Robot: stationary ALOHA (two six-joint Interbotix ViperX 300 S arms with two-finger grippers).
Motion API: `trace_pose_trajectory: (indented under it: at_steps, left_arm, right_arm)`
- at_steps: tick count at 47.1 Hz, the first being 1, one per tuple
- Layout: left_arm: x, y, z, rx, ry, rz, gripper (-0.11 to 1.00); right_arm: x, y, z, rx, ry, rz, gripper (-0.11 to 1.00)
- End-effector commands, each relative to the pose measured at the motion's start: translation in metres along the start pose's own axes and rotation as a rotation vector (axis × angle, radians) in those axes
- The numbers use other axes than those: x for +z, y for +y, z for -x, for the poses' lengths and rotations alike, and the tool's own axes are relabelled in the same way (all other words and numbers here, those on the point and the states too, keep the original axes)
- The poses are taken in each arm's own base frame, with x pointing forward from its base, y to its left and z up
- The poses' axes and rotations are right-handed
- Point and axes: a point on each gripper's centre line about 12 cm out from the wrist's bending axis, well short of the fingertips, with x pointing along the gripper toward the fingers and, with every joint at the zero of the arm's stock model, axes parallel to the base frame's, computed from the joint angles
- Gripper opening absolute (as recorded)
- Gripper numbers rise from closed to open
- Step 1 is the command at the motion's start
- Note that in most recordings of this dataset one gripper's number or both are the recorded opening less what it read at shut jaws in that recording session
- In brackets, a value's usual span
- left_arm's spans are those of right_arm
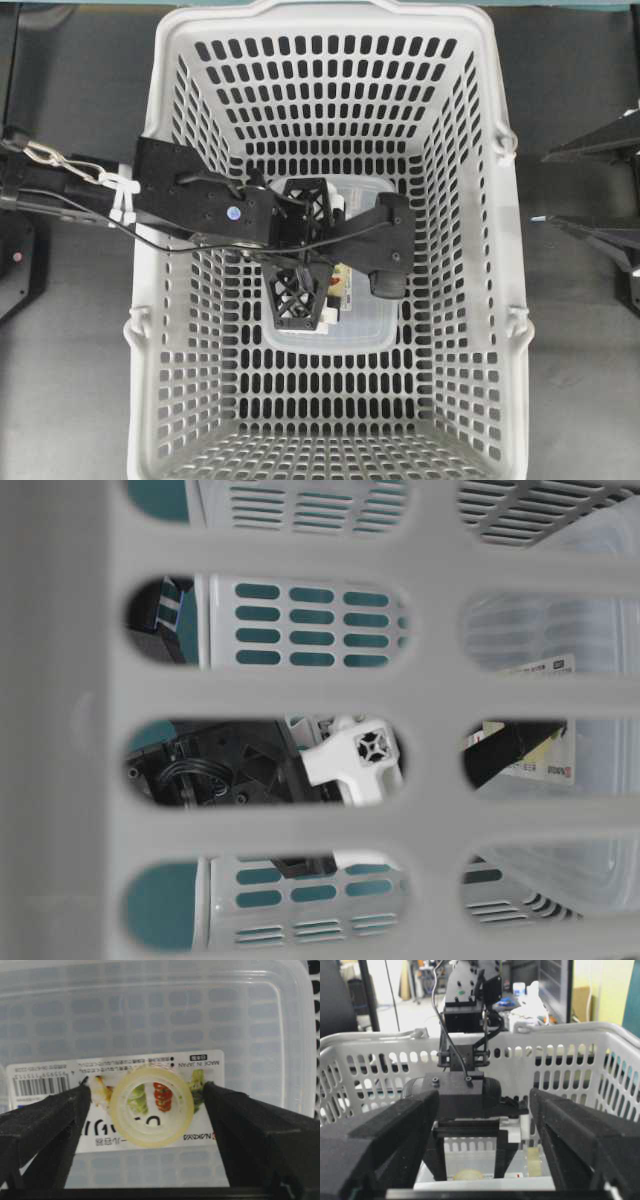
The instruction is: Pick up the cellophane tape from the shopping basket with the left arm.
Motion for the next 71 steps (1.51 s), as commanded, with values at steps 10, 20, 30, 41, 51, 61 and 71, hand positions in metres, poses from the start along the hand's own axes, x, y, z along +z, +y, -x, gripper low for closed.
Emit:
trace_pose_trajectory:
  at_steps: [10,20,30,41,51,61,71]
  left_arm:
    - [0.003,-0.001,0.005,0.001,-0.015,-0.012,0.66]
    - [0.017,-0.002,0.029,0.001,-0.072,-0.014,0.5]
    - [0.033,0.001,0.083,0.006,-0.074,-0.005,0.5]
    - [0.052,0.003,0.146,0.01,-0.09,0.003,0.5]
    - [0.057,0.004,0.163,0.01,-0.098,0.005,0.5]
    - [0.056,0.004,0.162,0.01,-0.094,0.007,0.5]
    - [0.056,0.004,0.161,0.01,-0.092,0.007,0.5]
  right_arm:
    - [0.006,0.0,-0.002,0.001,-0.015,-0.003,0.71]
    - [0.004,0.0,-0.002,0.001,-0.009,-0.005,0.71]
    - [0.002,0.0,-0.001,0.001,-0.006,-0.005,0.71]
    - [0.001,0.0,-0.001,0.001,-0.005,-0.005,0.71]
    - [0.002,0.0,-0.001,0.001,-0.006,-0.005,0.71]
    - [0.002,0.0,-0.001,0.001,-0.006,-0.005,0.71]
    - [0.001,0.0,-0.001,0.001,-0.005,-0.003,0.71]
